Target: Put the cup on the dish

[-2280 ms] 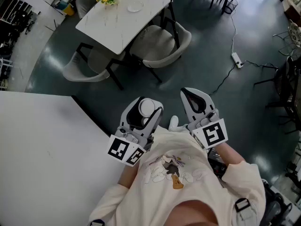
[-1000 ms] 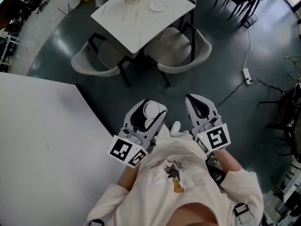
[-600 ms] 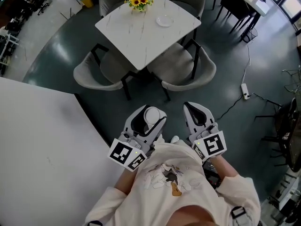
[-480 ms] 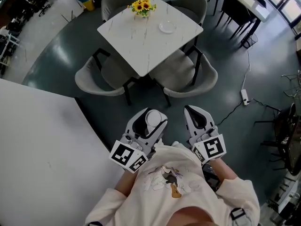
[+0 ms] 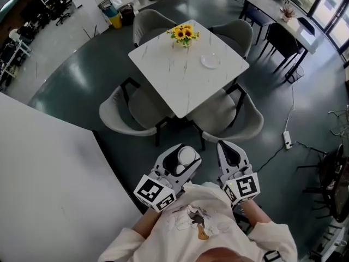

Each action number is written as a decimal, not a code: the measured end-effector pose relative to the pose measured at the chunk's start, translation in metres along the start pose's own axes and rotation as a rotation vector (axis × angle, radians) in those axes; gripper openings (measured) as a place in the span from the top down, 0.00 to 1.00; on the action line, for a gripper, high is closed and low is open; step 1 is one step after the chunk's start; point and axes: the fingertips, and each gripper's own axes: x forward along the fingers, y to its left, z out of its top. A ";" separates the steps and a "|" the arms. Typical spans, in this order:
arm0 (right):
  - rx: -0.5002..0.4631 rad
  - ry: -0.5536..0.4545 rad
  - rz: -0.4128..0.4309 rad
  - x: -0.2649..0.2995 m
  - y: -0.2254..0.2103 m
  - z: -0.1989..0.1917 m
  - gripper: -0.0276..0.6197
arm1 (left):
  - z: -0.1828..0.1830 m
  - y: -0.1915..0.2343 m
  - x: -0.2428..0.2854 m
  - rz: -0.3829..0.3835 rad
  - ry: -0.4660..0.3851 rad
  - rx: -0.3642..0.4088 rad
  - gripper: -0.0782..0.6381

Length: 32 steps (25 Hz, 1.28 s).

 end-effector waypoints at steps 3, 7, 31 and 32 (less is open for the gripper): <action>0.004 -0.001 -0.018 0.014 0.002 0.002 0.95 | 0.006 0.013 -0.003 -0.015 0.011 0.000 0.50; 0.016 0.001 -0.041 0.030 0.005 0.001 0.95 | 0.015 0.028 -0.004 -0.032 0.015 0.010 0.50; 0.025 0.024 -0.117 0.103 -0.056 0.010 0.95 | 0.044 0.103 0.072 -0.065 0.036 -0.022 0.50; 0.018 0.022 -0.119 0.108 -0.061 0.011 0.95 | 0.046 0.108 0.078 -0.064 0.039 -0.018 0.50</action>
